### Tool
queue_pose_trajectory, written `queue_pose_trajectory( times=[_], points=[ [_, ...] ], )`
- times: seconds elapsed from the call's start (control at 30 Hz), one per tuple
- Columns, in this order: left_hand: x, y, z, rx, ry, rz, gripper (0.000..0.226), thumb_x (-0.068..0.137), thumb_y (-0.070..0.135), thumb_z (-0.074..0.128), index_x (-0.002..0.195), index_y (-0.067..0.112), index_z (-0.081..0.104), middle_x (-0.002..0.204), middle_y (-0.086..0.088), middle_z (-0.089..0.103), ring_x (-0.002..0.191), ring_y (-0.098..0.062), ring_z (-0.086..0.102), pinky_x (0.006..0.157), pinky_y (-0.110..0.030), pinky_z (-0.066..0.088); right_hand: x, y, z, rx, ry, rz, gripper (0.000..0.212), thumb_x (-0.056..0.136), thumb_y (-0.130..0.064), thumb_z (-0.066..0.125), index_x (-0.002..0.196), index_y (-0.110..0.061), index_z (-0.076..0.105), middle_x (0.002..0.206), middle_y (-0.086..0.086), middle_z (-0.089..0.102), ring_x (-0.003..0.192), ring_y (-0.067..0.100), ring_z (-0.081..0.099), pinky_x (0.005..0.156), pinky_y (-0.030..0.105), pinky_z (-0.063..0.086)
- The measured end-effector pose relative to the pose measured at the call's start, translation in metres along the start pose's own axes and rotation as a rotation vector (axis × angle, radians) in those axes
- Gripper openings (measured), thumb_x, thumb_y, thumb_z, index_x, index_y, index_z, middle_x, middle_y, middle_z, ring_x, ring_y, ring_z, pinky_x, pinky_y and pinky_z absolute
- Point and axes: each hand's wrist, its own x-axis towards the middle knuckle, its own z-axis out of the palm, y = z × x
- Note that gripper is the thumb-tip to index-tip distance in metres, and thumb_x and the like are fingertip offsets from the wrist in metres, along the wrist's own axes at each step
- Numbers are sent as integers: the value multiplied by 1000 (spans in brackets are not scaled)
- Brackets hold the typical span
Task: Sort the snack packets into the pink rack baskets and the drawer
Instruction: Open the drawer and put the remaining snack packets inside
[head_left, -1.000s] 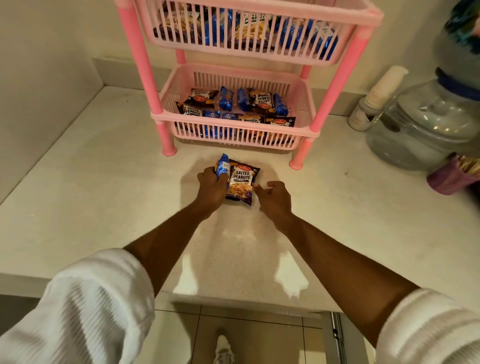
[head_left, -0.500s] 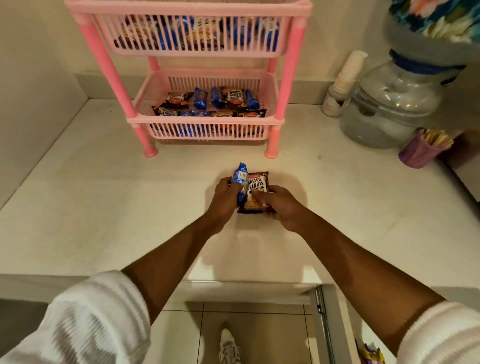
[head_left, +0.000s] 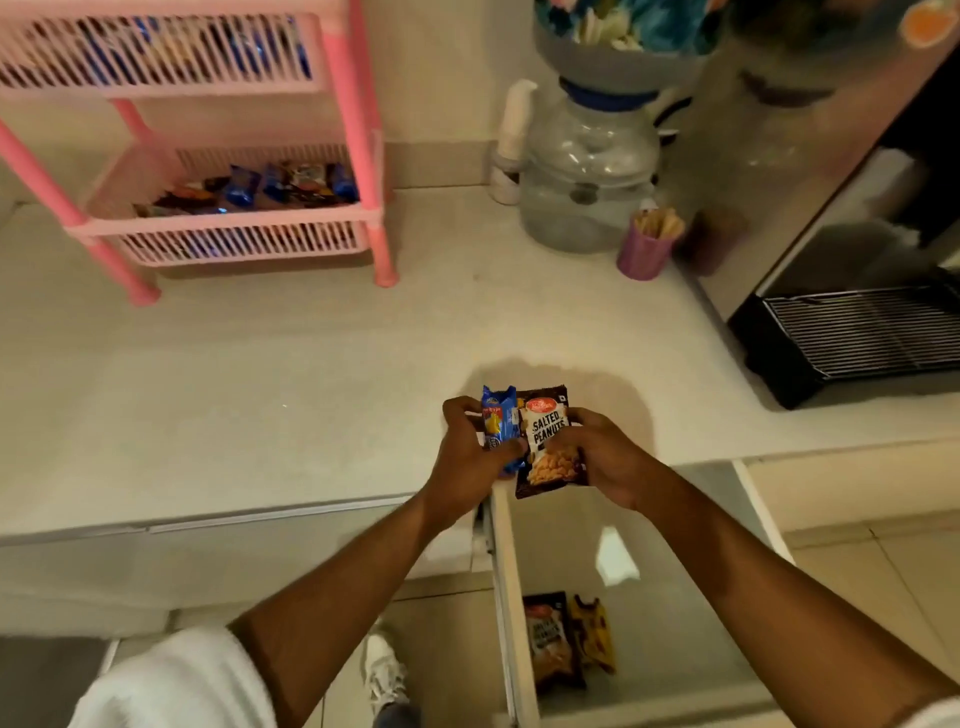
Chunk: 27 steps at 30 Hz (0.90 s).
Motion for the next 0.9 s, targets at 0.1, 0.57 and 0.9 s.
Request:
queue_pose_trajectory(
  times=[0.1, 0.57, 0.9],
  points=[
    [-21, -15, 49, 1, -65, 57, 68, 83, 9, 76, 127, 27, 27, 109, -4, 57, 95, -18, 70, 63, -33, 61, -30, 25, -40, 0, 6, 5, 39, 84, -19, 78, 120, -15, 64, 111, 14, 76, 99, 33, 75, 83, 45, 61],
    [-59, -128, 150, 559, -330, -161, 56, 83, 36, 74, 128, 37, 41, 102, 16, 58, 79, 4, 60, 57, -7, 49, -80, 142, -157, -439, 215, 301, 37, 83, -10, 81, 117, -8, 66, 107, 12, 76, 96, 27, 74, 90, 46, 60],
    [-51, -174, 212, 620, -358, -391, 63, 81, 30, 78, 128, 19, 38, 115, -11, 51, 90, -29, 66, 66, -43, 62, -50, 202, -178, -831, 277, 428, 63, 72, -24, 88, 125, -10, 58, 121, 9, 67, 105, 22, 64, 86, 33, 54]
  ],
)
